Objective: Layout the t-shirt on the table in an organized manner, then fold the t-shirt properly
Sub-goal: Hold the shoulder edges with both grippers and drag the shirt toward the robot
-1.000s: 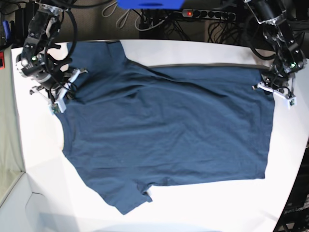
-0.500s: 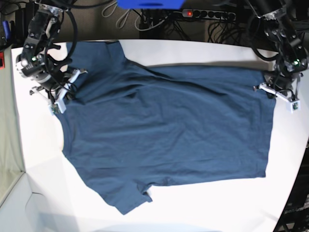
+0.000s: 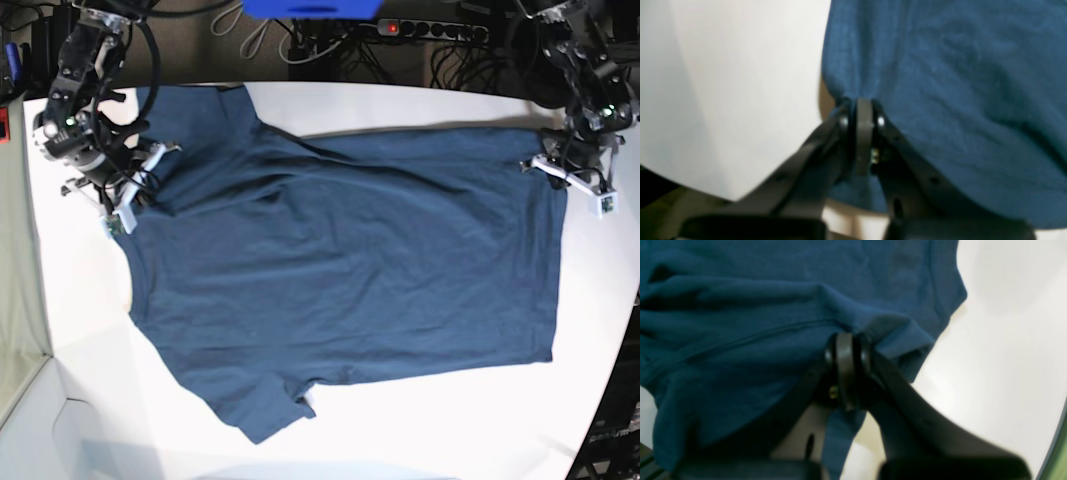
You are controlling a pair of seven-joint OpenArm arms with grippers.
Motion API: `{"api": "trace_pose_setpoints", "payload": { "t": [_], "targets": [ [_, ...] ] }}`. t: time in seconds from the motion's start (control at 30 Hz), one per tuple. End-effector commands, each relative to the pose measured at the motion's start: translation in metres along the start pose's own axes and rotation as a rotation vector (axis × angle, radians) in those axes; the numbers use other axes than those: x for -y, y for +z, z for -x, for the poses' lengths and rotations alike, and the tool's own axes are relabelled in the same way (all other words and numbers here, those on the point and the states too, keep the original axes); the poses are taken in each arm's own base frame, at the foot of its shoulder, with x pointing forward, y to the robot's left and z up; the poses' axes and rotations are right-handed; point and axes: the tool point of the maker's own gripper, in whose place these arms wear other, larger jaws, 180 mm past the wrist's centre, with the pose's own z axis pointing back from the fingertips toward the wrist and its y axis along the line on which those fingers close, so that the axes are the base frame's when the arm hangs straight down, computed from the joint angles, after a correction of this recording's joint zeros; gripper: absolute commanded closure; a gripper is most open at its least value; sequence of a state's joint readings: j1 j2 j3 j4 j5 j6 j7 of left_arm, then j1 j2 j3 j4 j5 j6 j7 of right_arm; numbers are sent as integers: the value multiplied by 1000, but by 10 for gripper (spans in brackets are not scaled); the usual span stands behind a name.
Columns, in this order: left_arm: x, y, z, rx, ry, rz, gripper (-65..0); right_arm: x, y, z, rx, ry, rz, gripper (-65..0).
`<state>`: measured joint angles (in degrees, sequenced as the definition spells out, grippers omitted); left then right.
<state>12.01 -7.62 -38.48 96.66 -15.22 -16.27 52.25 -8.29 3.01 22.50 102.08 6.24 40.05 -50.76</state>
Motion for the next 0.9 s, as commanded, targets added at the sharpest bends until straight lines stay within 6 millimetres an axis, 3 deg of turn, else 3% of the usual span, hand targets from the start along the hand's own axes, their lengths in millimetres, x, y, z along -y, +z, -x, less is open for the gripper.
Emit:
{"api": "trace_pose_setpoints", "payload": {
  "t": [0.0, 0.33, 0.87],
  "targets": [
    [-2, 3, -13, 40, -10, -5, -1, 5, 4, -12, 44, 6, 11, 0],
    [-7, 6, 3, 5, -16, -13, -4, 4, 4, -11, 42, 4, 8, 0],
    [-7, 6, 9, -10, -15, -14, -5, 3, 4, -11, 43, 3, 7, 0]
  ]
}}
